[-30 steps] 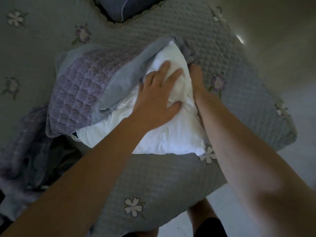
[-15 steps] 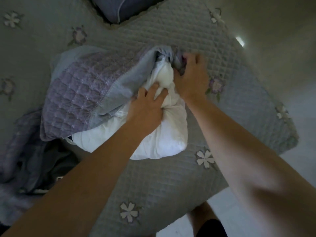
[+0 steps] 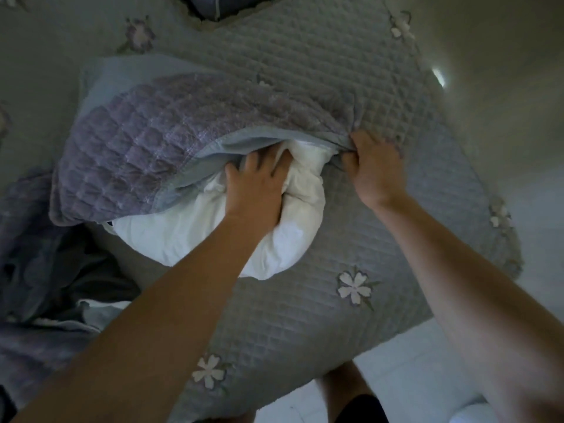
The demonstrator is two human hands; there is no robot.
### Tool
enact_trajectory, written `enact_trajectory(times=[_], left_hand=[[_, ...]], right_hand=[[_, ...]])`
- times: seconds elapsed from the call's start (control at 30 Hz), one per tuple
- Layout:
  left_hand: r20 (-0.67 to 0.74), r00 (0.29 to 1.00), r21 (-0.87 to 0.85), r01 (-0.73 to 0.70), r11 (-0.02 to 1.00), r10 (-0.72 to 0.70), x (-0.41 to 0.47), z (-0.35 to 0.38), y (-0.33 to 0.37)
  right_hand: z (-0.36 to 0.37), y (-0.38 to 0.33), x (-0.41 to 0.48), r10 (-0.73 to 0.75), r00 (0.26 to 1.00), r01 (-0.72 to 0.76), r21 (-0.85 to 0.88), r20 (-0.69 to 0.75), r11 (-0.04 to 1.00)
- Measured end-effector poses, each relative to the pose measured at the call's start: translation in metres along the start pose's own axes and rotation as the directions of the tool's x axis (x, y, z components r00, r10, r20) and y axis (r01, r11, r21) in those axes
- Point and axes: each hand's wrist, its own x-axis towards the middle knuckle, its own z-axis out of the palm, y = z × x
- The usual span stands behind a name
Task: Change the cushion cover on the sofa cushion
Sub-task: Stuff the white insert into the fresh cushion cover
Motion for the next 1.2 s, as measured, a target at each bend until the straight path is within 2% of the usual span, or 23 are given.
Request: enact_trajectory(times=[0.07,0.1,0.23,0.33,0.4,0.5,0.53,0.57,0.63,0.67,0.73,0.8,0.87,0.9,0.97,1.0,1.03,1.07,1.13,1.2], left_hand=[[0.017,1.0,-0.061,-0.01,0.998,0.011,0.006,-0.006,0.009],[0.029,0.999,-0.107,-0.031,0.994,0.034,0.007,-0.009,0.016],[0.028,0.991,-0.149,-0.127,0.981,0.132,-0.006,-0.006,0.037],[0.001,0.995,-0.147,-0.099,0.984,0.1,-0.017,0.002,0.034],[0.003,0.998,-0.146,-0.055,0.988,0.056,-0.017,0.005,0.03],[0.075,0.997,-0.224,0.046,0.973,-0.03,-0.01,0.016,0.023],[0.085,0.996,-0.272,0.055,0.961,-0.033,-0.007,0.022,0.022],[0.076,0.997,-0.319,0.044,0.947,-0.021,-0.005,0.025,0.023],[0.03,0.999,-0.339,-0.018,0.941,0.03,-0.004,0.022,0.028],[0.018,0.998,-0.315,-0.056,0.947,0.064,-0.005,0.016,0.032],[-0.026,0.991,-0.226,-0.136,0.965,0.134,-0.014,0.003,0.036],[-0.168,0.969,-0.205,-0.216,0.955,0.183,-0.034,-0.008,0.032],[-0.399,0.897,-0.247,-0.304,0.92,0.189,-0.051,-0.009,0.022],[-0.474,0.865,-0.262,-0.315,0.912,0.162,-0.054,-0.01,0.012],[-0.542,0.837,-0.277,-0.264,0.924,0.077,-0.049,-0.014,-0.011],[-0.555,0.831,-0.243,-0.218,0.945,0.05,-0.041,-0.019,-0.023],[-0.541,0.84,-0.177,-0.166,0.97,0.045,-0.031,-0.022,-0.033],[-0.495,0.867,-0.096,-0.121,0.988,0.058,-0.02,-0.023,-0.044],[-0.39,0.914,0.026,-0.111,0.993,0.112,-0.002,-0.024,-0.062],[-0.395,0.9,0.103,-0.153,0.983,0.182,0.012,-0.029,-0.075]], right_hand=[[0.002,-0.011,0.0,0.09,0.996,-0.09,-0.041,-0.01,0.995],[0.003,-0.017,0.004,0.087,0.994,-0.09,-0.038,-0.062,0.995],[0.002,-0.043,0.024,-0.105,0.973,0.107,0.001,-0.205,0.994],[-0.002,-0.052,0.041,-0.232,0.966,0.223,-0.086,-0.113,0.971],[-0.014,-0.054,0.05,-0.157,0.981,0.16,0.018,-0.111,0.987],[-0.037,-0.043,0.039,-0.029,0.948,0.132,0.307,-0.318,0.943],[-0.037,-0.035,0.028,0.013,0.956,0.097,0.36,-0.293,0.928],[-0.031,-0.028,0.016,0.052,0.98,0.021,0.36,-0.192,0.933],[-0.017,-0.012,0.001,0.149,0.988,-0.157,0.258,0.051,0.953],[-0.016,-0.005,-0.001,0.192,0.976,-0.212,0.229,0.105,0.95],[-0.022,0.003,0.002,0.261,0.961,-0.276,0.275,0.088,0.921],[-0.029,0.001,-0.003,0.335,0.934,-0.358,0.339,0.127,0.87],[-0.019,-0.003,-0.018,0.432,0.855,-0.516,0.386,0.287,0.765],[-0.013,-0.008,-0.029,0.479,0.775,-0.629,0.424,0.413,0.652],[0.004,-0.016,-0.05,0.464,0.594,-0.804,0.454,0.658,0.384],[0.012,-0.02,-0.06,0.404,0.551,-0.834,0.459,0.731,0.307],[0.017,-0.028,-0.07,0.326,0.551,-0.833,0.482,0.768,0.274],[0.019,-0.037,-0.078,0.275,0.588,-0.807,0.531,0.761,0.257],[0.024,-0.048,-0.09,0.303,0.673,-0.738,0.633,0.674,0.234],[0.02,-0.051,-0.095,0.362,0.711,-0.692,0.689,0.603,0.213]])
